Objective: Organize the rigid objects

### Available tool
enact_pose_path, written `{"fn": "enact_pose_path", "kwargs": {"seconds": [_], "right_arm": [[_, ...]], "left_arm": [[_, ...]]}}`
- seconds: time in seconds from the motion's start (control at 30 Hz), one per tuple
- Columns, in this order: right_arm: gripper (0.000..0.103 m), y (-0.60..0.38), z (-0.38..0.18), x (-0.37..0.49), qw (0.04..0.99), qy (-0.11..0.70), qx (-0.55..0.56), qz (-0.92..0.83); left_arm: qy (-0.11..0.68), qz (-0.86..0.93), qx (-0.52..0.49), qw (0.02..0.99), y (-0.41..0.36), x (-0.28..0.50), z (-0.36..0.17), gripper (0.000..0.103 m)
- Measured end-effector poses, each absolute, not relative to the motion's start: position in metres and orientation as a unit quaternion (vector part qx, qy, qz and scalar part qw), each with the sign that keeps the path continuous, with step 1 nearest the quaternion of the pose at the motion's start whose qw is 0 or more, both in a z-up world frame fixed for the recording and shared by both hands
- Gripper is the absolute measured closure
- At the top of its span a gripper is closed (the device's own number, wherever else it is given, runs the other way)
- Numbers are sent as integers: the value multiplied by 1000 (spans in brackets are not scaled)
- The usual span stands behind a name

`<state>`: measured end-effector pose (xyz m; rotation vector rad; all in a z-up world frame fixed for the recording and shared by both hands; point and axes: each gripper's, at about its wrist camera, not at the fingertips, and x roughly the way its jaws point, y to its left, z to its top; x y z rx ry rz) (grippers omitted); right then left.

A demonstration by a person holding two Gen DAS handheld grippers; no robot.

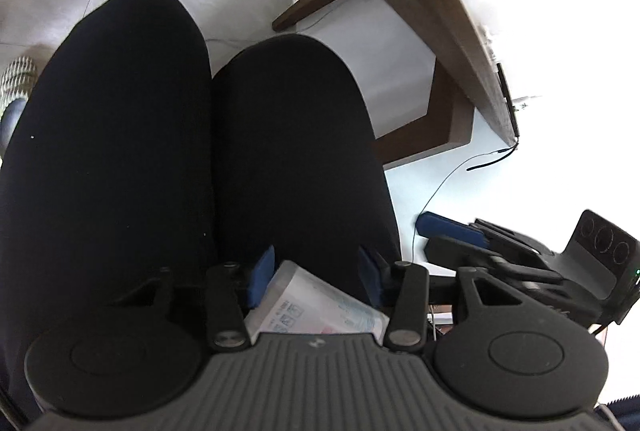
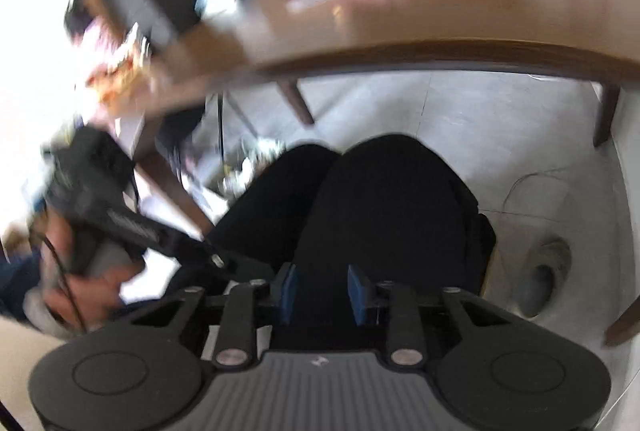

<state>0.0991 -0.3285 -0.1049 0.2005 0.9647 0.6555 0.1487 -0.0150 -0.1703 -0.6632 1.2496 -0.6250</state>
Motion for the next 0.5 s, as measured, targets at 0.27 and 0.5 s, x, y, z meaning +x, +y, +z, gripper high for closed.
{"fn": "enact_pose_path", "kwargs": {"seconds": [0.27, 0.5], "right_arm": [[51, -278, -119, 78, 783, 497, 73, 366], [59, -263, -133, 79, 777, 520, 77, 346]], "left_arm": [[536, -321, -246, 741, 21, 125, -165, 44], [539, -355, -247, 723, 23, 118, -187, 54]]}}
